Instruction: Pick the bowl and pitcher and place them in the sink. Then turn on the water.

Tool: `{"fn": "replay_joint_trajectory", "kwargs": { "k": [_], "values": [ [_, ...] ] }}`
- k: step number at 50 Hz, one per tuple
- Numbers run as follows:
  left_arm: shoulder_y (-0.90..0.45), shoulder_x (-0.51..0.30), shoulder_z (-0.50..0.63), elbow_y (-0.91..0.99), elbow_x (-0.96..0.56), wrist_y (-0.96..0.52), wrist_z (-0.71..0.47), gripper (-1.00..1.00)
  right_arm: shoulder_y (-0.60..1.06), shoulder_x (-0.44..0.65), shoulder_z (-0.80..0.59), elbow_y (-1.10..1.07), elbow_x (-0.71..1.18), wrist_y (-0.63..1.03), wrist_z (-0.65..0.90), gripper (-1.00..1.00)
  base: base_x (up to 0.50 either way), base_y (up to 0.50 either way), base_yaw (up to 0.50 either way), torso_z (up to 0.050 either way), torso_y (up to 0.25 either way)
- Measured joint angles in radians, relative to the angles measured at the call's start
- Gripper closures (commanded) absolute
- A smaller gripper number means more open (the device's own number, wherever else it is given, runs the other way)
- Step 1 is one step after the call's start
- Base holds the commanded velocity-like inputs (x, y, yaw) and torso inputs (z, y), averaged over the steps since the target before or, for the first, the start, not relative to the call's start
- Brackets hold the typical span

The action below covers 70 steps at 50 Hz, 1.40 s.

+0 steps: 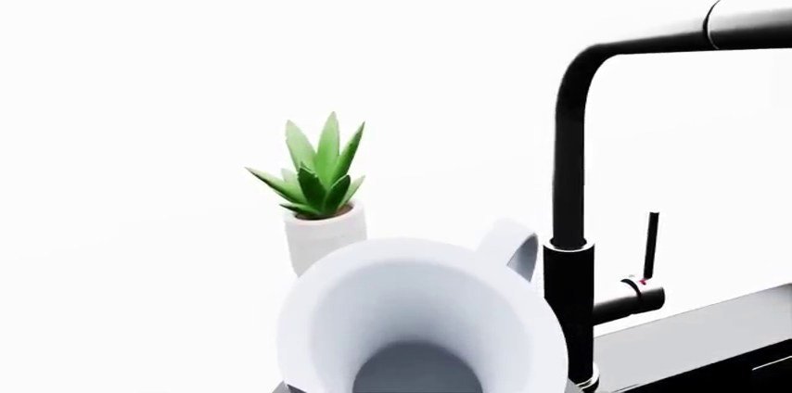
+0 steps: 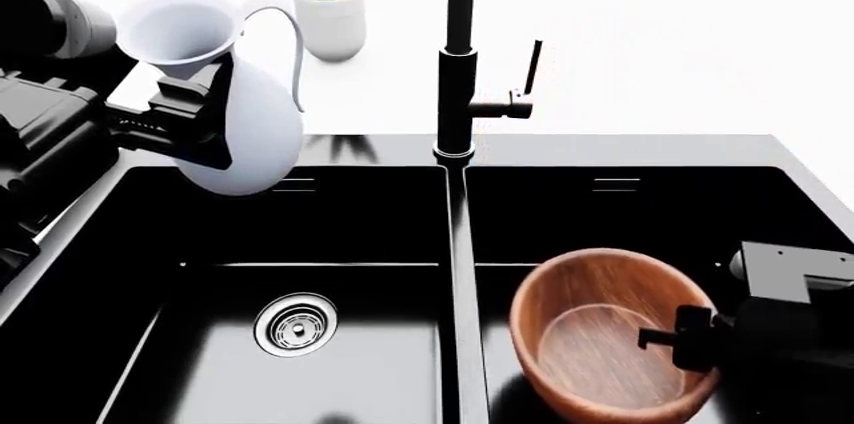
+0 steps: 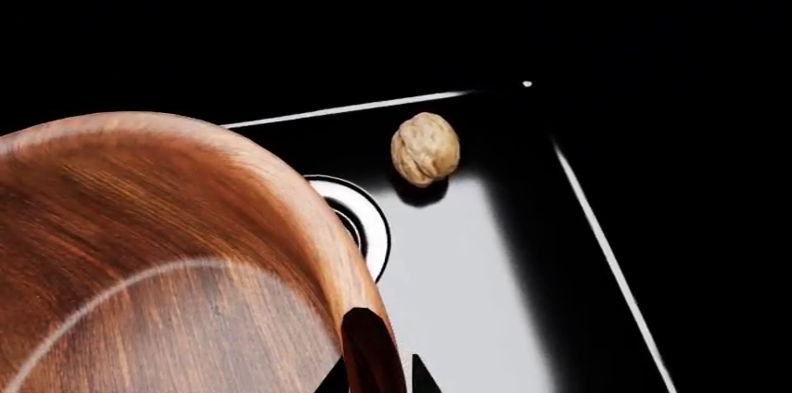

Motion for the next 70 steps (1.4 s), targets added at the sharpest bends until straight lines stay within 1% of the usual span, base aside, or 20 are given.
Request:
{"fn": "replay_joint_trajectory", "kwargs": {
  "k": [23, 24, 50, 59, 70],
  "values": [
    [0.007, -0.004, -0.002, 0.001, 0.0, 0.01, 0.005, 1.0, 0.02, -0.018, -0.048, 0.023, -0.061, 0.04, 0.02, 1.0, 0.0, 0.0, 0.0, 0.0, 0.001],
    [0.007, -0.004, -0.002, 0.001, 0.0, 0.011, 0.005, 1.0, 0.02, -0.018, -0.05, 0.024, -0.062, 0.042, 0.02, -1.0, 0.0, 0.0, 0.0, 0.0, 0.0],
    [0.024, -0.011, -0.006, 0.006, 0.003, 0.023, 0.007, 1.0, 0.038, -0.016, -0.056, 0.025, -0.064, 0.068, 0.013, -1.0, 0.0, 0.0, 0.0, 0.0, 0.0],
    [0.008, -0.024, 0.013, 0.007, -0.027, -0.012, -0.027, 1.0, 0.058, 0.053, 0.021, -0.1, 0.003, 0.035, 0.062, -1.0, 0.0, 0.0, 0.0, 0.0, 0.001],
    [-0.063, -0.068, 0.066, -0.012, -0.13, -0.124, -0.118, 1.0, 0.12, 0.127, 0.127, -0.274, 0.064, -0.012, 0.137, -1.0, 0.0, 0.0, 0.0, 0.001, 0.0]
  ]
}}
